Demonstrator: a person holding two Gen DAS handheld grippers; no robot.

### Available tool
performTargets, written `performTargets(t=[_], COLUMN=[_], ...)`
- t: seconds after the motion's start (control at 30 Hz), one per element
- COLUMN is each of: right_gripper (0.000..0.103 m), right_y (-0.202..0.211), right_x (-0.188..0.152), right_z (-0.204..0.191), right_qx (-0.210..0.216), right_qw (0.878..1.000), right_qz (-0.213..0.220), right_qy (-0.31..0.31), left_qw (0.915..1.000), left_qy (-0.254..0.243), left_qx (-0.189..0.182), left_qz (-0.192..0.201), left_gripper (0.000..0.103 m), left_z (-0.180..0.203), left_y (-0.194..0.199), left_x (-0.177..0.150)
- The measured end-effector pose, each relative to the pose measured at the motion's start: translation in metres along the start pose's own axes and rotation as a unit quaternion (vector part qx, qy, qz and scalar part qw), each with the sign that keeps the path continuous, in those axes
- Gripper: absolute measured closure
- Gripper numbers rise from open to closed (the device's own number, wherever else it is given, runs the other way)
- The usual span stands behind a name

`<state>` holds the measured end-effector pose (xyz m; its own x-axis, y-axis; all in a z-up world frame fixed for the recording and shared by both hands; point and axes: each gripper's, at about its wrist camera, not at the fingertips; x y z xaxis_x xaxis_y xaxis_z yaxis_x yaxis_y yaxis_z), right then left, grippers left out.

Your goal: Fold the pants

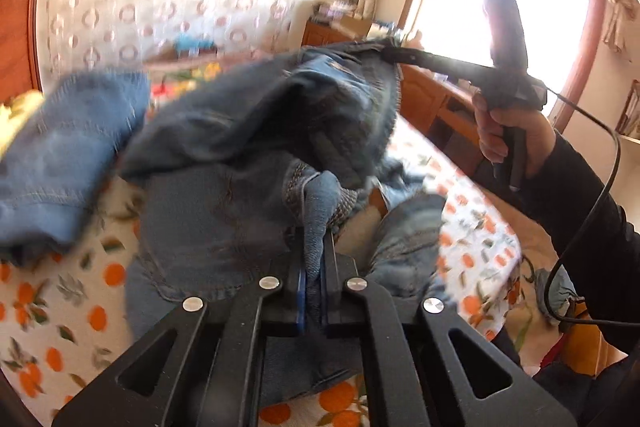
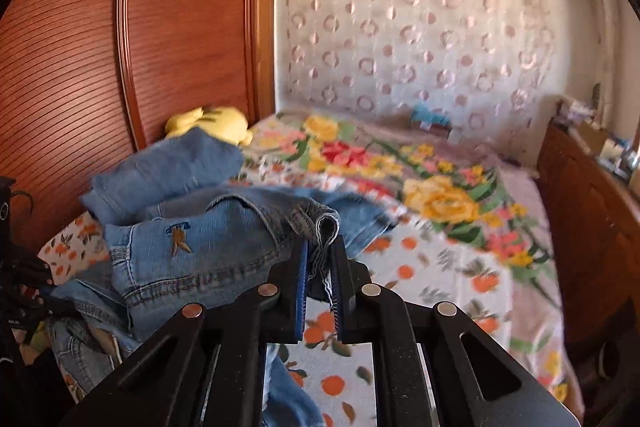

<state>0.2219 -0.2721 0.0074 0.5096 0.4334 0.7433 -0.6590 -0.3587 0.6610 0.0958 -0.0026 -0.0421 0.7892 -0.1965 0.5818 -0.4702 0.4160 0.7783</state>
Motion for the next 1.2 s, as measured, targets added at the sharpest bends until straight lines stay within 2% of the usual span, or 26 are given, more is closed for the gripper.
performTargets(t=[0.13, 0.3, 0.47, 0.7, 1.0, 1.1, 1.2], right_gripper=[0.093, 0.094, 0.094, 0.094, 0.094, 0.094, 0.094], right_y=[0.053, 0.121, 0.184, 0.274, 0.375, 0.400, 0.415], right_x=[0.007, 0.012, 0.019, 0.018, 0.023, 0.031, 0.040], right_z=[0.001, 0.006, 0.010, 0.012, -0.016, -0.025, -0.038], right_qx=[-0.044, -0.089, -0.137, -0.214, -0.327, -0.352, -0.361], right_qw=[0.998, 0.993, 0.984, 0.964, 0.927, 0.915, 0.909], right_qz=[0.038, 0.082, 0.117, 0.157, 0.183, 0.195, 0.205], right_qy=[-0.001, -0.010, -0.012, -0.009, -0.014, -0.017, -0.022], left_qw=[0.9984, 0.9921, 0.9861, 0.9769, 0.9617, 0.9556, 0.9551], left_qy=[-0.019, -0.041, -0.053, -0.091, -0.149, -0.160, -0.154], left_qx=[0.018, 0.047, 0.063, 0.054, 0.019, 0.002, -0.013], left_qz=[0.050, 0.109, 0.144, 0.186, 0.229, 0.247, 0.252], left_gripper=[0.098, 0.098, 0.098, 0.098, 0.098, 0.098, 0.098], left_z=[0.014, 0.032, 0.039, 0.073, 0.140, 0.159, 0.158], left_y=[0.046, 0.105, 0.142, 0.178, 0.228, 0.251, 0.260], left_x=[0.007, 0.012, 0.023, 0.059, 0.128, 0.143, 0.146])
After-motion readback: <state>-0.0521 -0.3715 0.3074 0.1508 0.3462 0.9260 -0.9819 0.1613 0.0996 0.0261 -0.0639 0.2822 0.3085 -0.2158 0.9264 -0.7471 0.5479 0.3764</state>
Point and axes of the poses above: each gripper's, at about its wrist camera, not at the fingertips, and y roughly against the way its jaws point, z to its right, x to its top, and after that the axes turned 15 degrees about -z, right-handed
